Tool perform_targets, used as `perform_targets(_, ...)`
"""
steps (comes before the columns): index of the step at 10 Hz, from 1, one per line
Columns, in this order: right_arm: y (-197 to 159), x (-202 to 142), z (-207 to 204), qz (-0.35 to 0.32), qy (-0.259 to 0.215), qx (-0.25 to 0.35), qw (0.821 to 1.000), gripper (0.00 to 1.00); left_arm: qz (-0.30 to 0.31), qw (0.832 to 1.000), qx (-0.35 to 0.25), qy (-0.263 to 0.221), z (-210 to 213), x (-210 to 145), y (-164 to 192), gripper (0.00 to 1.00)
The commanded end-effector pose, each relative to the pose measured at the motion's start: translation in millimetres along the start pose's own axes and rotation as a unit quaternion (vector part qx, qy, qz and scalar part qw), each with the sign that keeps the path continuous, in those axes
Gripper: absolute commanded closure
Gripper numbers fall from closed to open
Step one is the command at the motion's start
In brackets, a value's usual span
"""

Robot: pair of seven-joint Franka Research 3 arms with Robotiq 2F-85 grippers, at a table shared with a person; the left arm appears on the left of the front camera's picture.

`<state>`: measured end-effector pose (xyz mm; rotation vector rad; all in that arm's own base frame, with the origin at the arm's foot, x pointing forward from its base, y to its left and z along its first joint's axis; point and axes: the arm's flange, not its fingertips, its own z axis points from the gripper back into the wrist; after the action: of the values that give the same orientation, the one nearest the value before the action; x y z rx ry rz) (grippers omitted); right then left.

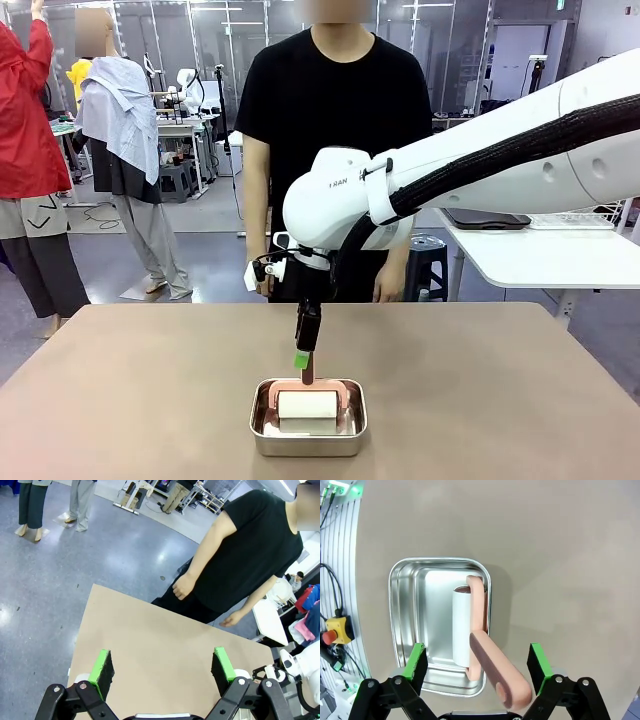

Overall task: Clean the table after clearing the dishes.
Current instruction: Place the Lint Roller back on top of the Airtight Container.

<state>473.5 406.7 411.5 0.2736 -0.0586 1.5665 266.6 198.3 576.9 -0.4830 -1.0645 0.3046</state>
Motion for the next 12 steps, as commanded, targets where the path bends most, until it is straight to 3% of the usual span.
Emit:
perform_targets(1,-0.5,-0.1,-2.8,-0.001,0.000,0.002,1.000,0.00,0.004,1.000,0.001,-0.005,0.0,0.1,-1.0,0.00)
perform_targets(12,-2.2,-1.8,-3.0,-0.002,0.001,0.003,1.000,0.00,0.004,1.000,0.001,-0.005,0.0,0.1,-1.0,0.00)
